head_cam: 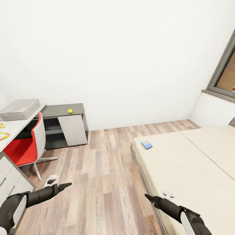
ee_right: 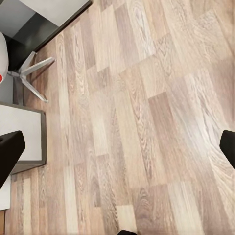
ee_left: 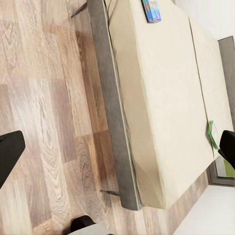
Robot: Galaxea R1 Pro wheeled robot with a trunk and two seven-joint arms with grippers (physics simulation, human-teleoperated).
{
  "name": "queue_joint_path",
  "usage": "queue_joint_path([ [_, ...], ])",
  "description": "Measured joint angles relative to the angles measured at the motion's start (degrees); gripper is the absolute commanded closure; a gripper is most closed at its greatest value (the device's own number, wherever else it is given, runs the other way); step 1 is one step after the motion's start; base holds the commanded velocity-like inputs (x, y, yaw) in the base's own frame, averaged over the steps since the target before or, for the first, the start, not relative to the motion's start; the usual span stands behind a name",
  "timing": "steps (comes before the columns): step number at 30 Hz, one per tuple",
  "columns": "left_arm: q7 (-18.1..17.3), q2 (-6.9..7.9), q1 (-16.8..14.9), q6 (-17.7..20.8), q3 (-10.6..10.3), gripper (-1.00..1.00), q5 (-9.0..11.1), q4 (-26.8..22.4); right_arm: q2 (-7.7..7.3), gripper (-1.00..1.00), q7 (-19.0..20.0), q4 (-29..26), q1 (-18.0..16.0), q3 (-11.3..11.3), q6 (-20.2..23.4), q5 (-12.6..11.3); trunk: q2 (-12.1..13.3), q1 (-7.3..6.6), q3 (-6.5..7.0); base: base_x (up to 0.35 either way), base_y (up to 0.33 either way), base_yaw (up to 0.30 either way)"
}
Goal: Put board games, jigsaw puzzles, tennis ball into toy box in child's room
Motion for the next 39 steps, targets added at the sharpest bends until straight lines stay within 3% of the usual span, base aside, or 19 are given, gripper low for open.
queue_joint_path([
  [8,0.0,0.01,0.02,0.0,0.03,-1.0,0.02,-0.02,0.01,-1.0,-0.08,-0.06,-0.01,0.01,0.02,0.0,0.0,0.0,0.0,-0.011,-0.011,0.141],
  [39,0.15,-0.08,0.02,0.0,-0.01,-1.0,0.06,-0.03,0.01,-1.0,-0.19,-0.08,-0.02,0.01,0.02,0.0,0.0,0.0,0.0,-0.022,0.0,0.278],
])
